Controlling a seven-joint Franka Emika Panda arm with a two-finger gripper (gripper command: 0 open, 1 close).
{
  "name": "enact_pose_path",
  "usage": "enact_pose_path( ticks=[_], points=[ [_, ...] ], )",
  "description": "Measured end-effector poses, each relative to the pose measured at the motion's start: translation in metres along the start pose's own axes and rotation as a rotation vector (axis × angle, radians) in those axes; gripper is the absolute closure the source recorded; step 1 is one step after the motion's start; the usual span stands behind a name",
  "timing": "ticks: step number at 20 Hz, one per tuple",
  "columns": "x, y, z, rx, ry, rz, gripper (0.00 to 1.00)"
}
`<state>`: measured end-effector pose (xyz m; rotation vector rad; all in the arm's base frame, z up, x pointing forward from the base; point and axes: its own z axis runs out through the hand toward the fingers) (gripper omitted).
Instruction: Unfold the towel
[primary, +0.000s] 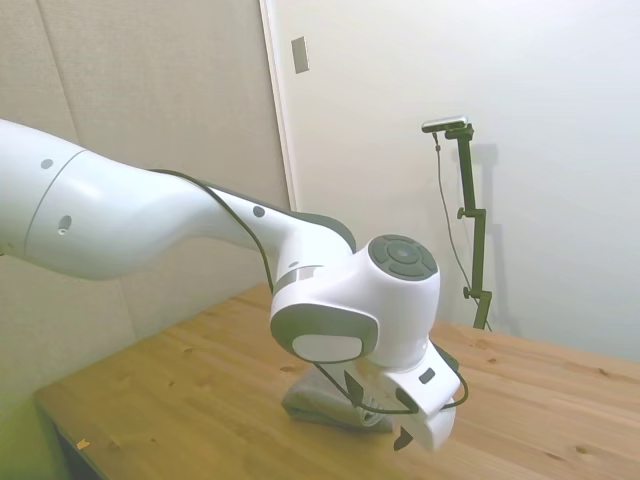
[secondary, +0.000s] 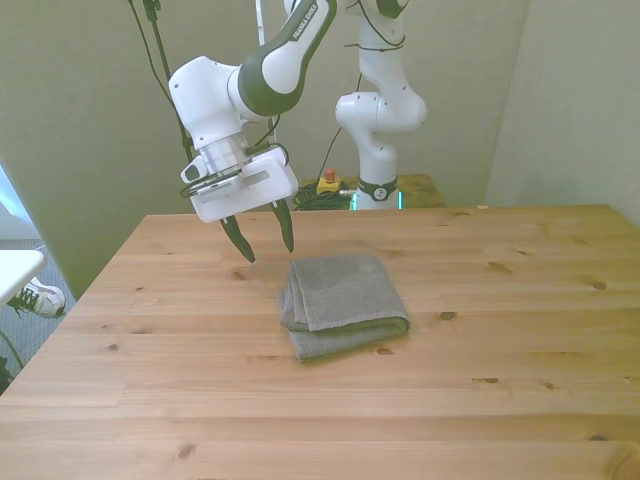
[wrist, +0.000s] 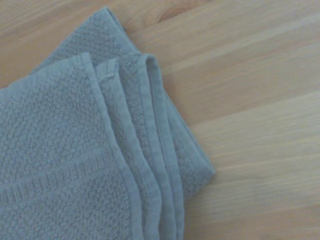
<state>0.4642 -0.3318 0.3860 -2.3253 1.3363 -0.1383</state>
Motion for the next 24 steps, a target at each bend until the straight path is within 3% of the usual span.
enact_pose_path(
  ticks=[12, 13, 24],
  points=[
    [-0.018, -0.023, 0.049, 0.051, -0.082, -0.066, 0.0],
    [-0.021, -0.025, 0.052, 0.05, -0.09, -0.069, 1.0],
    [-0.025, -0.028, 0.059, 0.052, -0.097, -0.083, 1.0]
  ],
)
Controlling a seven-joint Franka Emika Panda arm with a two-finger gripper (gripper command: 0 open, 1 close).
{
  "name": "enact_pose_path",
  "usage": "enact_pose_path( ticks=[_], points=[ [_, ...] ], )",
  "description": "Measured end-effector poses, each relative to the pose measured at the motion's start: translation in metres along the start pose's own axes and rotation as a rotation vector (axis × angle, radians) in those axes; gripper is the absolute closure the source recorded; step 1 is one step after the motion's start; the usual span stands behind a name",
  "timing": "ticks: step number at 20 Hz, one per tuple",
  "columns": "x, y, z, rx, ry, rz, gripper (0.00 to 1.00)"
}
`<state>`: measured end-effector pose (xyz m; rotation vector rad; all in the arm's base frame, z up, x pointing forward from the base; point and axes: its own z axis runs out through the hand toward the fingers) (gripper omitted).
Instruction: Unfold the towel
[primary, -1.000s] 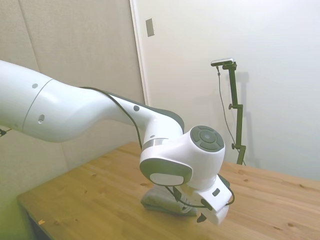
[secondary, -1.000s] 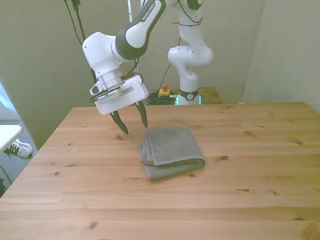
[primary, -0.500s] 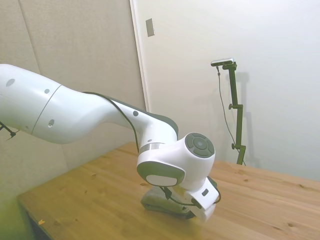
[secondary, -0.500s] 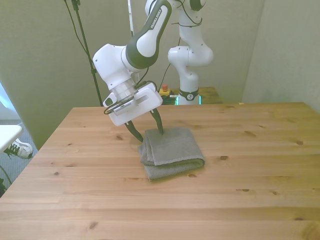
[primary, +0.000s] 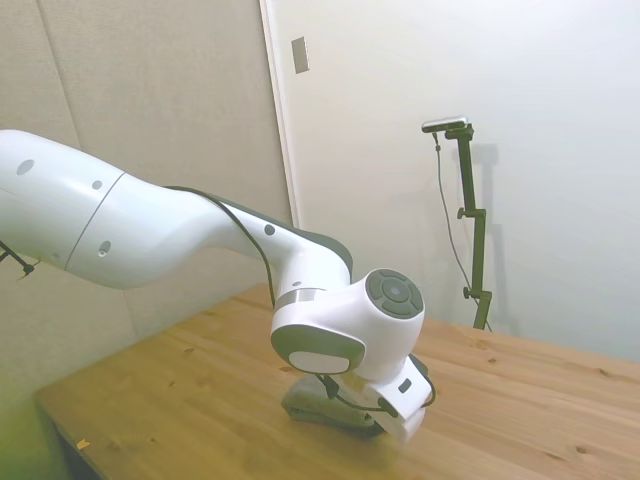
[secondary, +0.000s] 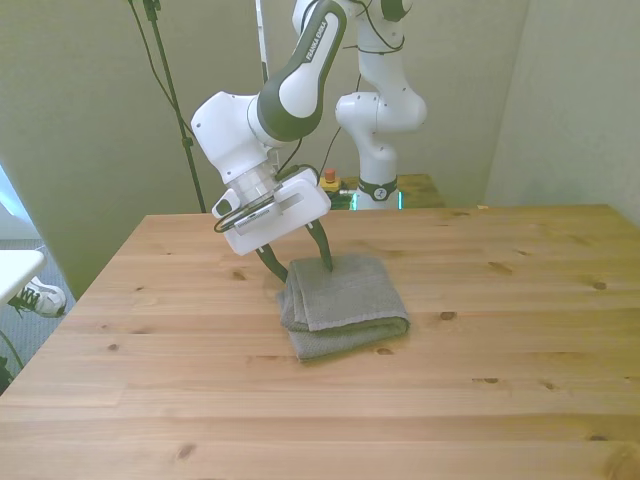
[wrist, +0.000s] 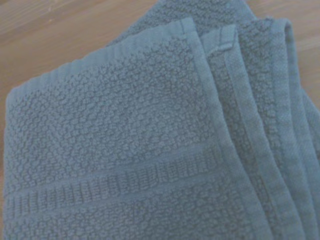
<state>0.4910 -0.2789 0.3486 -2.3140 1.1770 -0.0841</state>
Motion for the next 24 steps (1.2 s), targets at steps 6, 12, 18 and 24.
enact_pose_path(
  ticks=[6, 12, 18, 24],
  points=[
    [0.001, -0.002, -0.002, 0.002, 0.005, -0.003, 1.0],
    [0.002, -0.003, -0.004, 0.003, 0.008, -0.005, 1.0],
    [0.002, -0.008, -0.009, 0.009, 0.015, -0.013, 1.0],
    [-0.01, -0.027, -0.023, 0.03, 0.023, -0.052, 1.0]
  ],
)
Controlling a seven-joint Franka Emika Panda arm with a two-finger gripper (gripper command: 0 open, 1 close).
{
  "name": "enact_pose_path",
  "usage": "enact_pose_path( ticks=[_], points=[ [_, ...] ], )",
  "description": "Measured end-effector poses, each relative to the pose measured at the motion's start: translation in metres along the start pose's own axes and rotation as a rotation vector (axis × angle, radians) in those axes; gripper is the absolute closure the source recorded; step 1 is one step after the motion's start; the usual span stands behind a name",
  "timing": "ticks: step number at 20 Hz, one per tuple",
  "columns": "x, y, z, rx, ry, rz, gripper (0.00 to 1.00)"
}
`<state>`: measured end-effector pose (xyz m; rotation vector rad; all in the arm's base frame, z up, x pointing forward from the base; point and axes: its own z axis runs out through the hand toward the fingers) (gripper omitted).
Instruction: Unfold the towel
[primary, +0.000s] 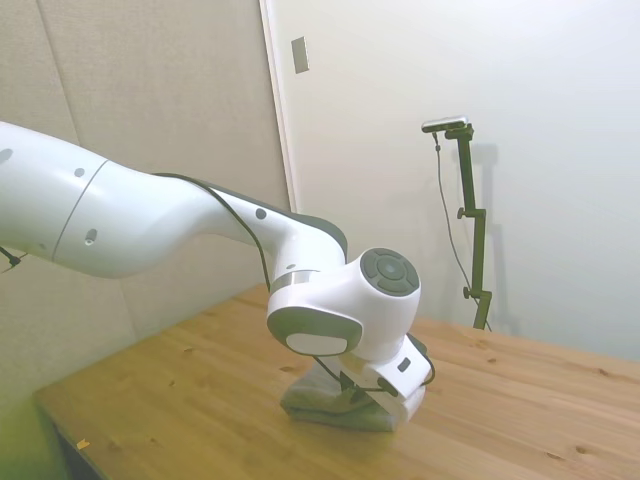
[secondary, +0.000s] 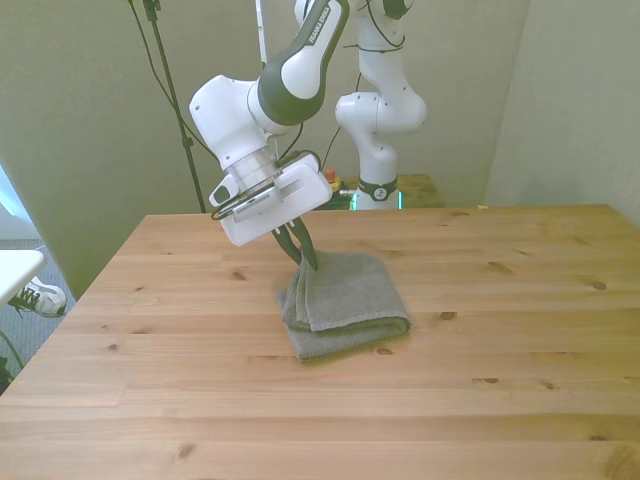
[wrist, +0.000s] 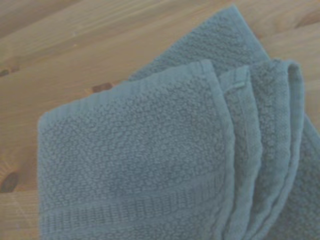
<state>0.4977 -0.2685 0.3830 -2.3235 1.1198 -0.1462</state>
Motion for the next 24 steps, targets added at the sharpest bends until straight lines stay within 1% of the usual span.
enact_pose_path(
  ticks=[5, 10, 13, 18, 19, 21, 24],
  points=[
    [-0.038, -0.046, -0.003, 0.026, -0.018, -0.087, 1.0],
    [-0.091, -0.101, 0.01, 0.033, -0.051, -0.185, 1.0],
    [-0.118, -0.119, 0.026, 0.016, -0.071, -0.241, 1.0],
    [-0.169, -0.136, 0.065, -0.033, -0.106, -0.338, 1.0],
    [-0.177, -0.137, 0.072, -0.046, -0.105, -0.358, 0.0],
    [-0.189, -0.136, 0.083, -0.073, -0.107, -0.384, 0.0],
    [-0.195, -0.129, 0.092, -0.099, -0.119, -0.395, 0.0]
  ],
)
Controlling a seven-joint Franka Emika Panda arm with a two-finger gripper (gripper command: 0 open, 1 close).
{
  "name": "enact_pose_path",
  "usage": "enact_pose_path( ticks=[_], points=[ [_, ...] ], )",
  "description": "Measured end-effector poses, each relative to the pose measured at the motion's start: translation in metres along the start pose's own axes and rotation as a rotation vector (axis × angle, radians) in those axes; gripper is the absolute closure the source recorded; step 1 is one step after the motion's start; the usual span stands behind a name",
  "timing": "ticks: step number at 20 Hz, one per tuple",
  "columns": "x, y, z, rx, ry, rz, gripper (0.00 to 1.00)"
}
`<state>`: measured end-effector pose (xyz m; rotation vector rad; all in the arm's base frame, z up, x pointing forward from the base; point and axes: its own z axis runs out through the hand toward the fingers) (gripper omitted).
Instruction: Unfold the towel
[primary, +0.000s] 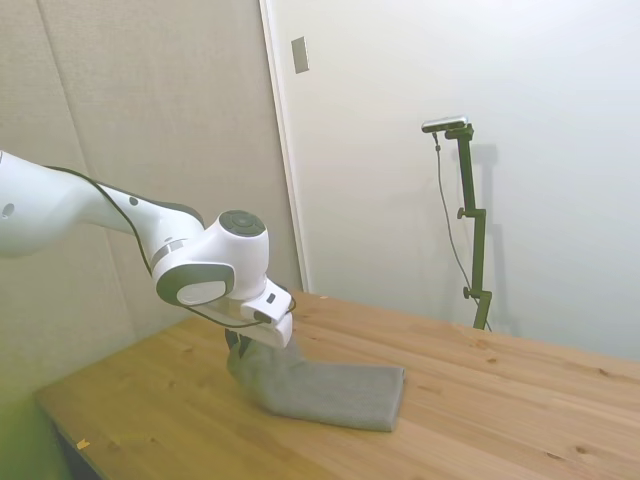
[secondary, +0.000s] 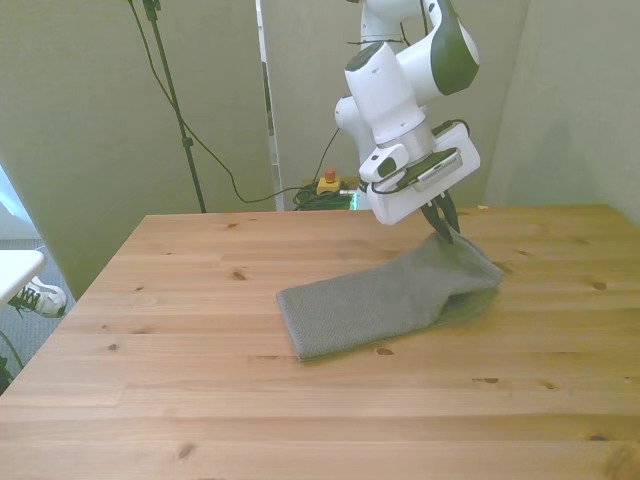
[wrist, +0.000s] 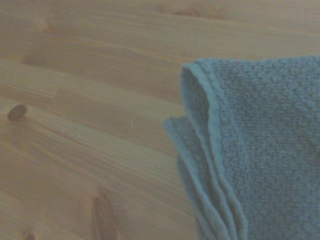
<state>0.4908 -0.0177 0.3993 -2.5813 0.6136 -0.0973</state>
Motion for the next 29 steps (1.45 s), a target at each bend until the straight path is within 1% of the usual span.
enact_pose_path(
  ticks=[6, 11, 14, 16, 19, 21, 23, 26, 28, 29],
  points=[
    [-0.008, 0.0, 0.009, -0.011, -0.029, -0.013, 0.0],
    [-0.01, 0.0, 0.011, -0.013, -0.039, -0.016, 0.0],
    [-0.007, 0.004, 0.008, -0.017, -0.032, -0.014, 0.0],
    [0.001, 0.011, -0.001, -0.034, -0.008, 0.004, 0.0],
    [0.023, 0.025, -0.022, -0.128, 0.08, 0.104, 0.0],
    [0.031, 0.027, -0.024, -0.19, 0.134, 0.17, 0.0],
    [0.029, 0.025, -0.024, -0.256, 0.172, 0.231, 0.0],
    [0.004, 0.021, -0.028, -0.348, 0.225, 0.338, 0.0],
    [-0.027, 0.013, -0.03, -0.4, 0.248, 0.408, 0.0],
    [-0.046, 0.004, -0.03, -0.413, 0.258, 0.432, 0.0]
  ],
)
